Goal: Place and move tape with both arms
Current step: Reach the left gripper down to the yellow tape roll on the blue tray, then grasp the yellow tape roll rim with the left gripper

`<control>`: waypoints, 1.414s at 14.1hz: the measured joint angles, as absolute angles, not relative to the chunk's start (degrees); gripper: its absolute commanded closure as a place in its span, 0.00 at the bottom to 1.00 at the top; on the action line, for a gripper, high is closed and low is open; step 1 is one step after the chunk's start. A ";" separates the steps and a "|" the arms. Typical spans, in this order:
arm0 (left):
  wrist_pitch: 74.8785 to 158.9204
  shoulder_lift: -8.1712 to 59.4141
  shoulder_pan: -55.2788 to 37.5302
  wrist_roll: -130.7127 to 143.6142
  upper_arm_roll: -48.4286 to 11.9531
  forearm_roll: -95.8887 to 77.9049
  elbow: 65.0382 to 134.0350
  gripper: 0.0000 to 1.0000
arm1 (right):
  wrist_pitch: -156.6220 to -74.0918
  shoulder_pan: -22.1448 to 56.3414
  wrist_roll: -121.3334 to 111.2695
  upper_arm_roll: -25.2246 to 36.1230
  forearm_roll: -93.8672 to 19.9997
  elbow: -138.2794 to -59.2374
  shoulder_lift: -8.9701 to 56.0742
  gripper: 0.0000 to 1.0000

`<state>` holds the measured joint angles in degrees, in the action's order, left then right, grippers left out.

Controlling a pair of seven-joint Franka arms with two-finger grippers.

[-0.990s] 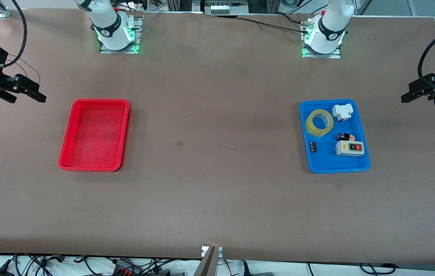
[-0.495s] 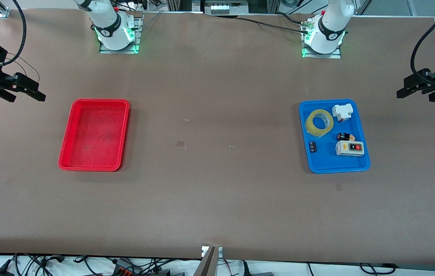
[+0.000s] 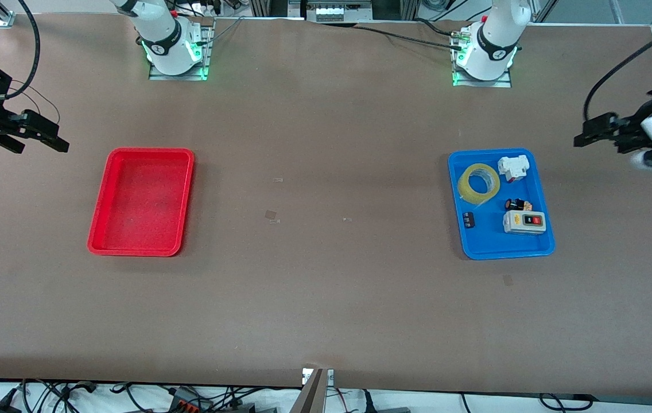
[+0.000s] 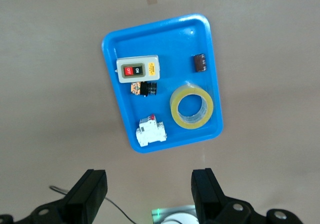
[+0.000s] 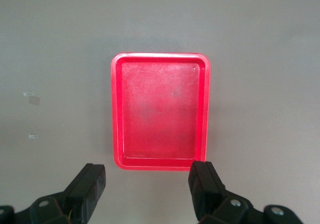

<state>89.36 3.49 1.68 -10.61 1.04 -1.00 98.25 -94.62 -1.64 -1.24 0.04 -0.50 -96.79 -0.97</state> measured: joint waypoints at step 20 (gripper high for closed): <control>131.34 14.16 1.74 -1.81 -5.37 -1.00 132.15 0.53 | -94.61 -1.73 -1.23 0.06 -0.50 -96.80 -0.72 0.00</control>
